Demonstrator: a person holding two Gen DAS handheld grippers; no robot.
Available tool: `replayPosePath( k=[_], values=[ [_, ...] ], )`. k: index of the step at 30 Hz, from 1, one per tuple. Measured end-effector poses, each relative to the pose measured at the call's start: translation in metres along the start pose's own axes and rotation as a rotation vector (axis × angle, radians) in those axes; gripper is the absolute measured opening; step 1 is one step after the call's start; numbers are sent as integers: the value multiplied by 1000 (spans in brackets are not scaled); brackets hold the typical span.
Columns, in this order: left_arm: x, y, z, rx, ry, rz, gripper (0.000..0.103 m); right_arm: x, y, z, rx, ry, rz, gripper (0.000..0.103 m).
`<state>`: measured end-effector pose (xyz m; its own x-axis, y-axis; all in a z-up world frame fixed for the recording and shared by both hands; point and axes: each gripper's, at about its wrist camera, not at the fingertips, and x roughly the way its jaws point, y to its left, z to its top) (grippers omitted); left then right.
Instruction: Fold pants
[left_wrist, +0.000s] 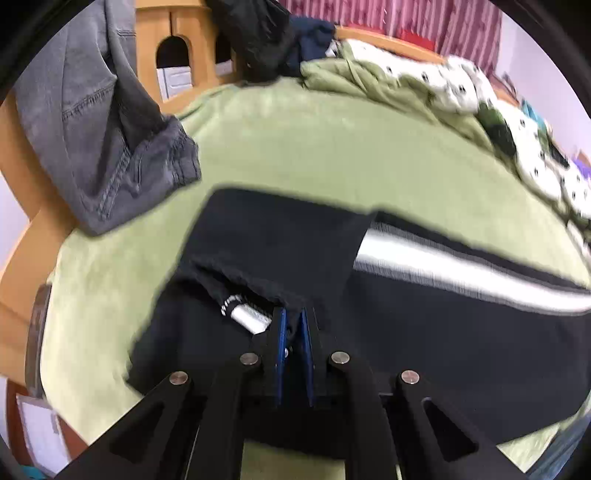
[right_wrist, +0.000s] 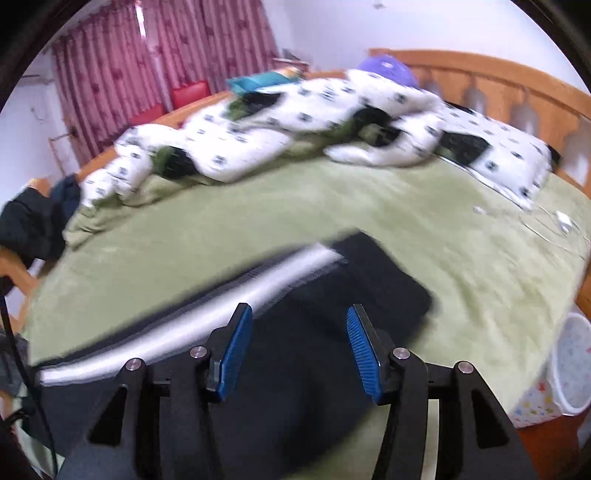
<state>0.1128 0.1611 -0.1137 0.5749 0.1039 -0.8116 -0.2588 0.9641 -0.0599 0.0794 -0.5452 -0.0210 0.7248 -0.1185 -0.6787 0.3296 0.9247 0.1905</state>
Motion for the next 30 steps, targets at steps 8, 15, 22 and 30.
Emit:
replayPosePath(
  k=[8,15,22,30],
  values=[
    [15,13,69,49,-96,10,9,30,175,26,-39,52,198,53],
    [32,24,66,33,-75,-51,9,69,254,-1,-77,149,199,53],
    [35,35,74,-29,-104,-68,9,112,257,-31,-26,256,142,53],
    [38,54,77,-108,-80,-136,16,112,257,-29,-4,209,117,53]
  ],
)
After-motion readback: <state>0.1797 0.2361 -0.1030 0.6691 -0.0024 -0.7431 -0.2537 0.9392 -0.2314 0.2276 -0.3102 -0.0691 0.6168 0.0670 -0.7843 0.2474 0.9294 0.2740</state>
